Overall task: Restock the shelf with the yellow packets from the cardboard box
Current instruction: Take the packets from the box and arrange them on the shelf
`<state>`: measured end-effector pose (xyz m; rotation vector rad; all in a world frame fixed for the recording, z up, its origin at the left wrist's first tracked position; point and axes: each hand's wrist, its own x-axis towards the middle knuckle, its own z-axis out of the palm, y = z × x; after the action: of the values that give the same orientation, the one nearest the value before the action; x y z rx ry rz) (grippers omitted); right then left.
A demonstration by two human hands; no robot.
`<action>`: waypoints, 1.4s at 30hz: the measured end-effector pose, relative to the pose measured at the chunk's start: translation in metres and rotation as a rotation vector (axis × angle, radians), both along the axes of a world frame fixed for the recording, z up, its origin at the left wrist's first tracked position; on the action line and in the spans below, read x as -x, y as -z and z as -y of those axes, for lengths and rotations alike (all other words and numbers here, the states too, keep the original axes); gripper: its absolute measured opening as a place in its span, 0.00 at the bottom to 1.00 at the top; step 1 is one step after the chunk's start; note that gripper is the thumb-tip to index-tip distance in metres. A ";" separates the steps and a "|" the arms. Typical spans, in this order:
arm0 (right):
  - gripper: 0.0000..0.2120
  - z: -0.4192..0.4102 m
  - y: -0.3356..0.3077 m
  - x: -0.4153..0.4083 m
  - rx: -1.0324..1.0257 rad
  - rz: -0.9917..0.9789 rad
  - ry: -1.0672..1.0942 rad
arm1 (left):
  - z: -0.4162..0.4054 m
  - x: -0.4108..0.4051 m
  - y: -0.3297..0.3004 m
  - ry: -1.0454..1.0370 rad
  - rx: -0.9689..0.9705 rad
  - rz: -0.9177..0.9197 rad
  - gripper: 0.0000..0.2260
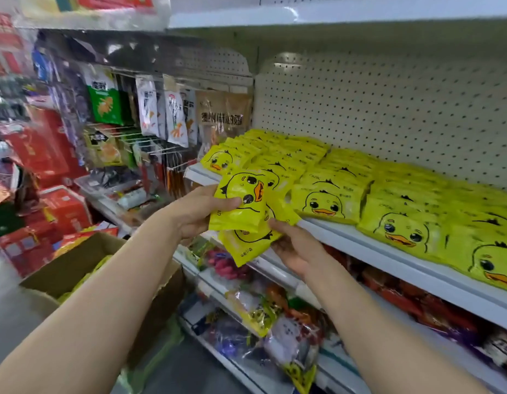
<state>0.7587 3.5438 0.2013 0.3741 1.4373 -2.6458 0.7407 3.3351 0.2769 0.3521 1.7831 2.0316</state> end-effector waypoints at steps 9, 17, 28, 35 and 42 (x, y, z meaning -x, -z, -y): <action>0.19 -0.084 -0.079 -0.054 -0.048 -0.069 0.278 | -0.091 -0.018 -0.041 0.281 0.038 -0.107 0.14; 0.12 -0.193 -0.111 -0.128 -0.150 -0.084 0.362 | -0.202 -0.037 -0.058 0.482 0.093 -0.084 0.16; 0.18 -0.398 -0.130 -0.242 -0.214 -0.087 0.806 | -0.395 -0.075 -0.077 0.575 0.422 -0.225 0.17; 0.19 -0.490 -0.140 -0.286 -0.323 -0.099 0.842 | -0.513 -0.090 -0.078 0.590 0.819 -0.590 0.33; 0.17 -0.531 -0.126 -0.305 -0.476 -0.169 0.779 | -0.593 -0.122 -0.055 0.677 1.018 -0.826 0.33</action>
<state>1.0638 4.0752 0.3278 0.9397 2.3827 -2.8715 0.8624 3.9278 0.3319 1.3166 2.3842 0.3686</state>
